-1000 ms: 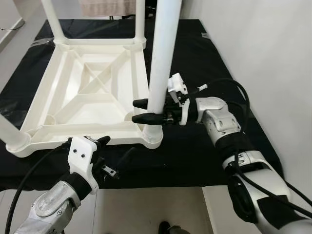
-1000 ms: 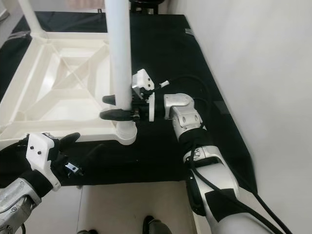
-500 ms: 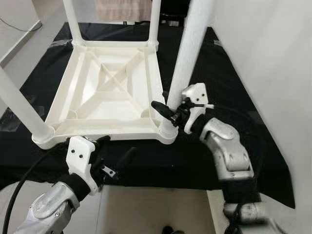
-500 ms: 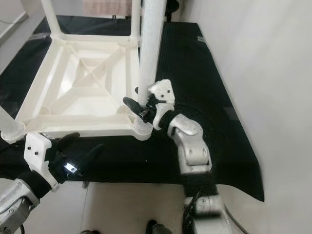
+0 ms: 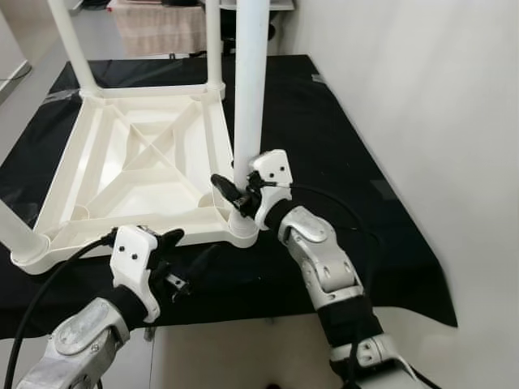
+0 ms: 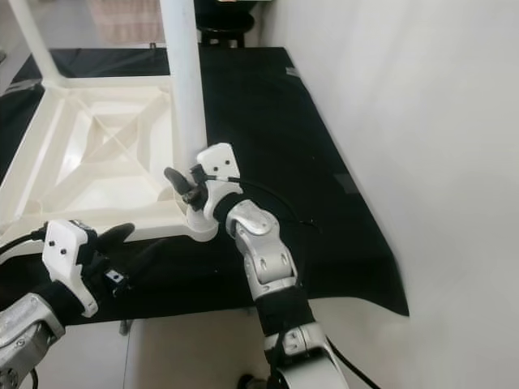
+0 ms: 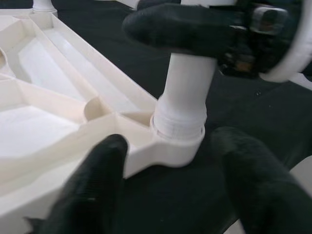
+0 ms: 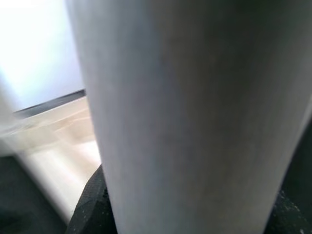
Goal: Building children table
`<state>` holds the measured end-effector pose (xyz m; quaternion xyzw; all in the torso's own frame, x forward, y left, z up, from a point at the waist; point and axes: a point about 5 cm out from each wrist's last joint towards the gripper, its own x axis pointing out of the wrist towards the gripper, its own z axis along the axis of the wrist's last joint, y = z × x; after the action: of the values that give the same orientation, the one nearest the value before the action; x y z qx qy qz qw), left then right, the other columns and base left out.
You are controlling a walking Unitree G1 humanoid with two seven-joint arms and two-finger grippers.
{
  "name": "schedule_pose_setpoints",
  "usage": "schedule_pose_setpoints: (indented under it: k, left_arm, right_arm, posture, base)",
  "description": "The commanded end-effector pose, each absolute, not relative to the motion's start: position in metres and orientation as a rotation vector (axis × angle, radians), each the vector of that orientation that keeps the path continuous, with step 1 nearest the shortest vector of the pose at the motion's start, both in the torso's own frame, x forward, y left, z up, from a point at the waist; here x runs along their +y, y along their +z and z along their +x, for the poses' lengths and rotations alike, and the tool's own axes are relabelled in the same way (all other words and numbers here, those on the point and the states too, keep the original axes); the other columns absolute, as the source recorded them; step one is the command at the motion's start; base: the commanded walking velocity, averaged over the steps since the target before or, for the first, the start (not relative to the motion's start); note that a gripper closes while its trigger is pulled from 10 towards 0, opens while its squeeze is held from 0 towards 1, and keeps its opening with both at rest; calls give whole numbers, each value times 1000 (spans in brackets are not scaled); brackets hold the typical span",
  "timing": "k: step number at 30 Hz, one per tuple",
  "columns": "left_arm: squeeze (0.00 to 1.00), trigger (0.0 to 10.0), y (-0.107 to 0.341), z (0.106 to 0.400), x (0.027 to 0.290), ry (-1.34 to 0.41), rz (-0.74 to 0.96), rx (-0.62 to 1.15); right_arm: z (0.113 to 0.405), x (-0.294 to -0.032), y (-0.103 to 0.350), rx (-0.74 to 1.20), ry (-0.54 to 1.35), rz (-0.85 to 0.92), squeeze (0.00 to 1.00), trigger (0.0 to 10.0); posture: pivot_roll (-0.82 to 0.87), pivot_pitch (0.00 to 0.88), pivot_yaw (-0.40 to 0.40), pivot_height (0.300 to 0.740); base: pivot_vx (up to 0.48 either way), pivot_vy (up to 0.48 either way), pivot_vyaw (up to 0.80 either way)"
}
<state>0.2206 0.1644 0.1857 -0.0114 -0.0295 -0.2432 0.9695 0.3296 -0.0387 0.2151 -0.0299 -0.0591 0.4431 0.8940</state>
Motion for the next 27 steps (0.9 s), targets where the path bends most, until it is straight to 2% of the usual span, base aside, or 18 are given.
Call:
schedule_pose_setpoints:
  k: [1,3,4,9,12,13,14,25,26,27]
  left_arm:
    - [0,0,185,218,164,-502,-21,-52]
    - [0,0,185,218,163,-506,-24,-53]
    - [0,0,185,218,163,-510,-27,-55]
    - [0,0,186,215,161,-510,-31,-59]
    - [0,0,186,214,160,-509,-32,-59]
    - [0,0,186,212,160,-509,-33,-59]
    - [0,0,187,210,160,-509,-35,-58]
    - [0,0,186,202,161,-518,-42,-44]
    - [0,0,185,202,161,-520,-44,-40]
    - [0,0,184,201,161,-522,-46,-36]
  right_arm:
    - [322,-43,212,-80,1036,-44,0,10000]
    - [324,-53,216,-105,1078,-80,0,10000]
    - [333,-73,223,-119,1153,-121,1000,10000]
    - [348,-99,236,-113,1251,-166,1000,10000]
    - [350,-103,239,-112,1286,-174,1000,10000]
    - [354,-105,241,-97,1317,-204,933,10000]
    - [356,-106,240,-73,1359,-230,0,10000]
    - [363,-118,237,32,1469,-258,0,10000]
    - [364,-121,235,41,1463,-248,0,8196]
    - [365,-125,234,46,1455,-234,0,0]
  posture:
    - [68,198,-68,740]
    - [67,199,-69,740]
    - [68,201,-76,740]
    - [77,208,-82,740]
    - [79,208,-82,740]
    - [93,214,-79,740]
    - [96,217,-77,740]
    - [105,222,-63,740]
    - [104,217,-61,740]
    - [97,200,-56,740]
  base:
    - [0,0,0]
    - [0,0,0]
    - [0,0,0]
    - [0,0,0]
    - [0,0,0]
    - [0,0,0]
    - [0,0,0]
    - [0,0,0]
    - [0,0,0]
    - [0,0,0]
